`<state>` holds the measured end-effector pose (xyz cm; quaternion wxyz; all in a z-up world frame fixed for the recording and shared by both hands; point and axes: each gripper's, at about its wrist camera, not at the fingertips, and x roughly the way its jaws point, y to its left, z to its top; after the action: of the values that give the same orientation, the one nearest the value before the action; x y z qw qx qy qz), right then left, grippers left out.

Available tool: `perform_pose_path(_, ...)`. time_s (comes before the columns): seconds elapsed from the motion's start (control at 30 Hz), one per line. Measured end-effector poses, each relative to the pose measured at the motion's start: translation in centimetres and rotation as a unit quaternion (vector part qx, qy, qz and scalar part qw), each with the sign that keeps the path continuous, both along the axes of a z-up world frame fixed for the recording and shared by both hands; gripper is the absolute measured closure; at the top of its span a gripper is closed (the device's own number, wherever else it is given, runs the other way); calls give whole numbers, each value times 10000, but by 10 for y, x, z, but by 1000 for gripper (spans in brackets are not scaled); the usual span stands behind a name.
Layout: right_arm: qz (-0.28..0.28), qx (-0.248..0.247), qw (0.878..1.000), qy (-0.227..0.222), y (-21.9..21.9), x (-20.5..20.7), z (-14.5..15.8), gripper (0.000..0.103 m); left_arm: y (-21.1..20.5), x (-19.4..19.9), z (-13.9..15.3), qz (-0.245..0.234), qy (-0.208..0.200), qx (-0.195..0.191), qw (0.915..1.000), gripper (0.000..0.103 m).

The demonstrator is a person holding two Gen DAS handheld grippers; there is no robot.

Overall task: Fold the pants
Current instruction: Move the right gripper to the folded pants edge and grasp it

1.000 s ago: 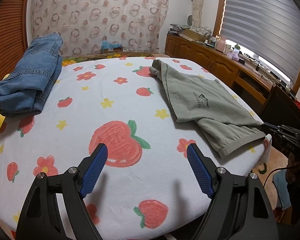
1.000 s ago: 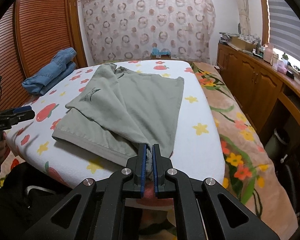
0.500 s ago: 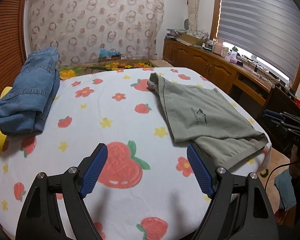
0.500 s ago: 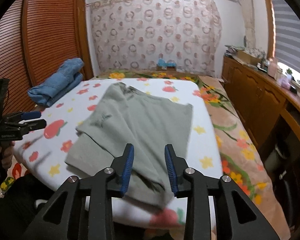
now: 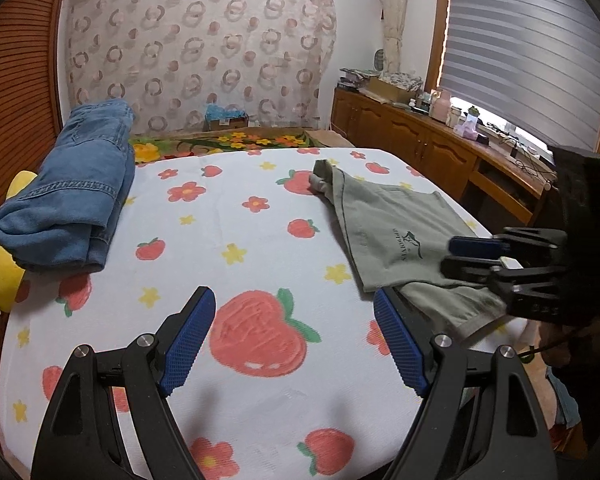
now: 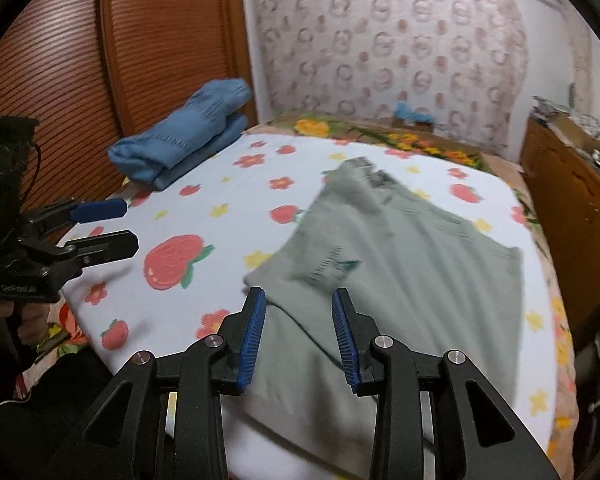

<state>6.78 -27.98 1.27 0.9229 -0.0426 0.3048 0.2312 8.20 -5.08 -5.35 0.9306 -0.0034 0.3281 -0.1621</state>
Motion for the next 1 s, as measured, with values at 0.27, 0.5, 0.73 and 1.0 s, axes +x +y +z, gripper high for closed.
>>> perform_pose_path(0.27, 421, -341, 9981, 283, 25, 33, -1, 67, 9, -1, -2, 57, 19, -90, 9999, 21)
perform_pose_path(0.5, 557, -678, 9951, 449, 40, 53, -7, 67, 14, -1, -5, 91, 41, -133, 9999, 21)
perform_pose_path(0.73, 604, -847, 9932, 532, 56, 62, -15, 67, 17, 2, -7, 126, 90, -146, 9998, 21)
perform_pose_path(1.0, 536, -1103, 9918, 369, 59, 62, -20, 91, 13, 3, -7, 100, 102, -111, 9998, 21)
